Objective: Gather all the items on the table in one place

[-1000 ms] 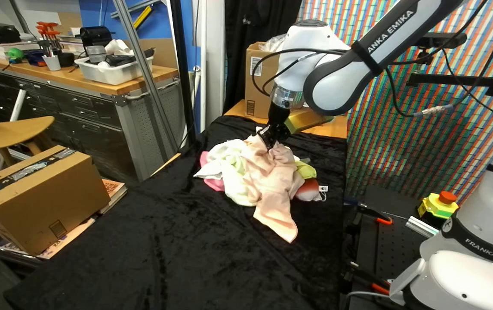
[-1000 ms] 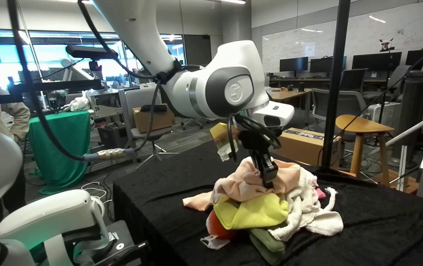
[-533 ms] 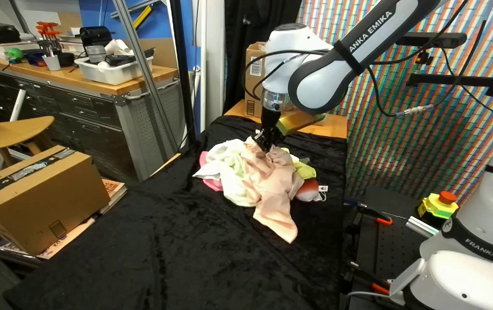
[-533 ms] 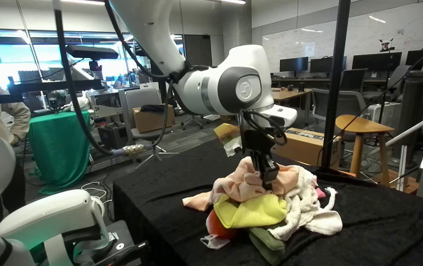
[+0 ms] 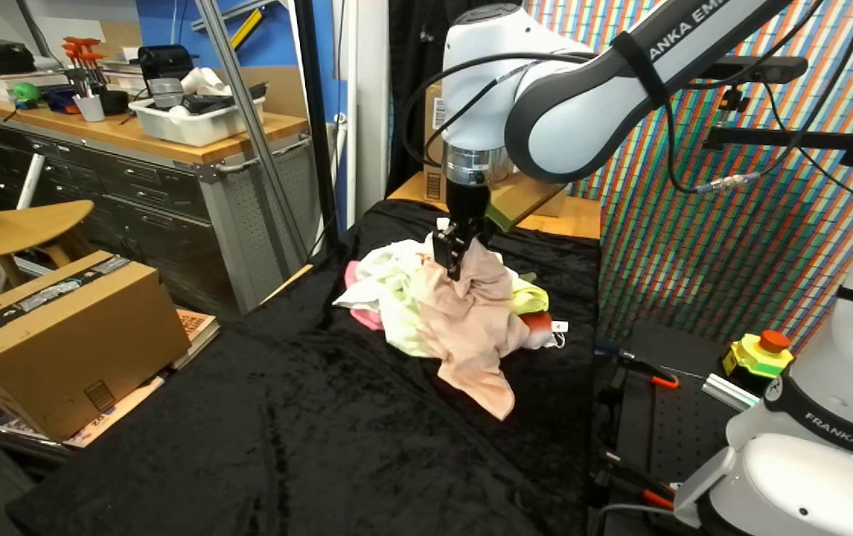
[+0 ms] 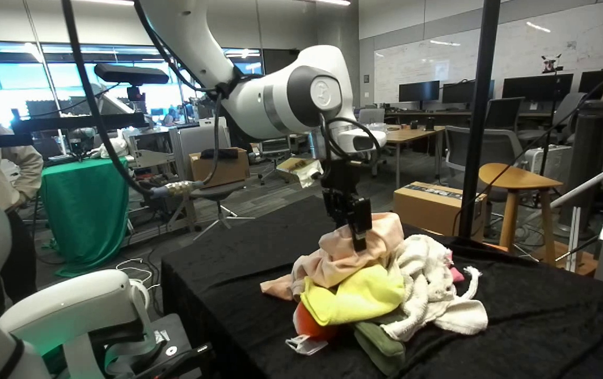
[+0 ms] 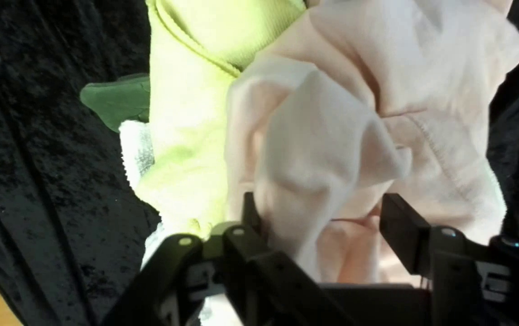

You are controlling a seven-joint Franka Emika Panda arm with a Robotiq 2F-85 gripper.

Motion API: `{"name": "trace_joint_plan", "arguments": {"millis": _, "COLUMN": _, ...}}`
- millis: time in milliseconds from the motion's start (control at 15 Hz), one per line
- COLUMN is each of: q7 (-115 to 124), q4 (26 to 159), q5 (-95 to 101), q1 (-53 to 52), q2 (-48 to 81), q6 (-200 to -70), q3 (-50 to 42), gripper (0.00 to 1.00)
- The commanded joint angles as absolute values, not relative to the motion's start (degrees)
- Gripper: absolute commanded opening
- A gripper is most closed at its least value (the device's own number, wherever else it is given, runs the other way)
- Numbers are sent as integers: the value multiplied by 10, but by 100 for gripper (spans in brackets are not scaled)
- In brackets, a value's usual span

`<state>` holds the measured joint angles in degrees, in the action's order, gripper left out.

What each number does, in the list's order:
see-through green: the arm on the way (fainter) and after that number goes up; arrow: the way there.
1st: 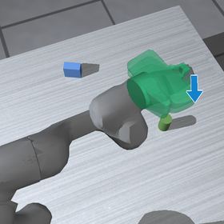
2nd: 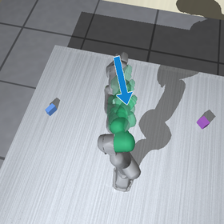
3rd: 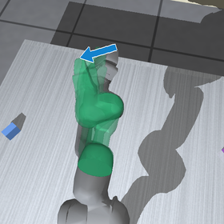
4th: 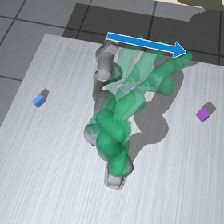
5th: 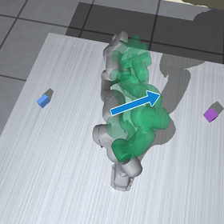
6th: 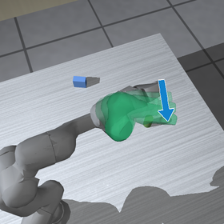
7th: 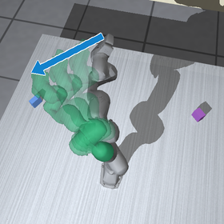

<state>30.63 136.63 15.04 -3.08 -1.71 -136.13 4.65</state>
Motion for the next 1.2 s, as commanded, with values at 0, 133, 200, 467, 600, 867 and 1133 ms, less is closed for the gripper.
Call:
{"name": "trace_joint_plan", "arguments": {"millis": 0, "q7": 293, "q4": 1405, "q5": 168, "q1": -45, "q2": -101, "q6": -1334, "q3": 64, "gripper": 100}}
{"name": "trace_joint_plan", "arguments": {"millis": 133, "q7": 283, "q4": 1435, "q5": 162, "q1": -49, "q2": -148, "q6": -1336, "q3": 77, "gripper": 100}}
{"name": "trace_joint_plan", "arguments": {"millis": 200, "q7": 275, "q4": 1455, "q5": 156, "q1": -52, "q2": -175, "q6": -1340, "q3": 83, "gripper": 100}}
{"name": "trace_joint_plan", "arguments": {"millis": 467, "q7": 230, "q4": 1552, "q5": 139, "q1": -62, "q2": -284, "q6": -1375, "q3": 99, "gripper": 100}}
{"name": "trace_joint_plan", "arguments": {"millis": 600, "q7": 211, "q4": 1603, "q5": 127, "q1": -69, "q2": -340, "q6": -1394, "q3": 100, "gripper": 100}}
{"name": "trace_joint_plan", "arguments": {"millis": 867, "q7": 201, "q4": 1595, "q5": 115, "q1": -66, "q2": -382, "q6": -1403, "q3": 115, "gripper": 100}}
{"name": "trace_joint_plan", "arguments": {"millis": 1133, "q7": 219, "q4": 1580, "q5": 101, "q1": -59, "q2": -444, "q6": -1433, "q3": 131, "gripper": 100}}
